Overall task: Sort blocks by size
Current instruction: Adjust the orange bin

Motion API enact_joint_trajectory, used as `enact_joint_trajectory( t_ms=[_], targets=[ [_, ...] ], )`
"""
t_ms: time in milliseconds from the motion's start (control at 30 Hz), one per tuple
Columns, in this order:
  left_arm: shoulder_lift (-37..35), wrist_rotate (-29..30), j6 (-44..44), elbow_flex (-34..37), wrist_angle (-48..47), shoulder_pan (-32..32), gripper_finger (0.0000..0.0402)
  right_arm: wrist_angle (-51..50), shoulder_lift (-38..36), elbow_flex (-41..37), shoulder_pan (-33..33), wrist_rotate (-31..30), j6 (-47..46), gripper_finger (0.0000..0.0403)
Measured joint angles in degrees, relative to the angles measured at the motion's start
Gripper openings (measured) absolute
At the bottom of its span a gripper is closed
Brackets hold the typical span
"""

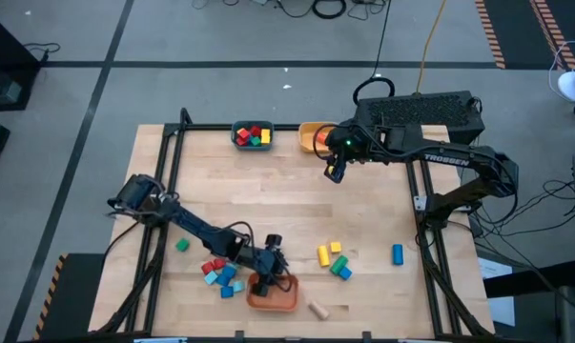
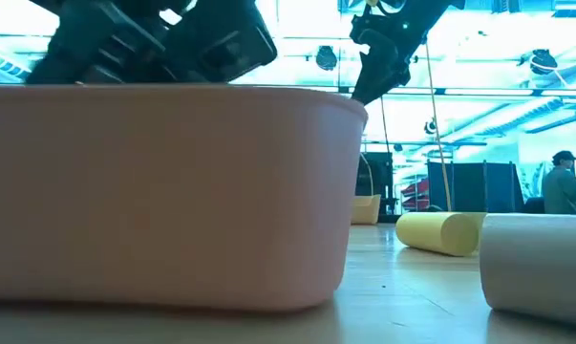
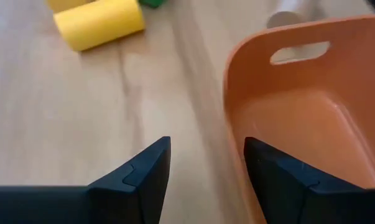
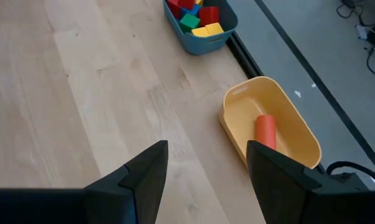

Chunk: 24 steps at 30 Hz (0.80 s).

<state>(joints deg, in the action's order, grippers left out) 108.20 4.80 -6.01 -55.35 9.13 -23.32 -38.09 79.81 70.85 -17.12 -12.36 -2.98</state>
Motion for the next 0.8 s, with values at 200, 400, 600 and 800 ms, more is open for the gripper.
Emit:
enact_joint_trajectory(
  t_ms=[200, 400, 600, 800],
  targets=[
    [0.0, 0.2, 0.8, 0.0, -1.6, 2.8, 0.0205, 0.0, 0.0, 0.0, 0.0, 0.0, 0.1, 0.0206],
    [-0.4, 0.2, 5.2, 0.1, -2.3, 4.6, 0.0205, 0.0, 0.0, 0.0, 0.0, -0.1, 0.2, 0.0206],
    [-0.6, 0.2, 6.8, 0.1, -2.2, 6.8, 0.0205, -1.2, 0.0, 0.0, 0.1, -0.1, 0.1, 0.0206],
    [-6.3, 0.2, 6.6, 0.1, -3.2, 7.3, 0.0205, -7.1, -0.3, 0.0, 2.2, -2.0, -1.1, 0.0206]
  ],
)
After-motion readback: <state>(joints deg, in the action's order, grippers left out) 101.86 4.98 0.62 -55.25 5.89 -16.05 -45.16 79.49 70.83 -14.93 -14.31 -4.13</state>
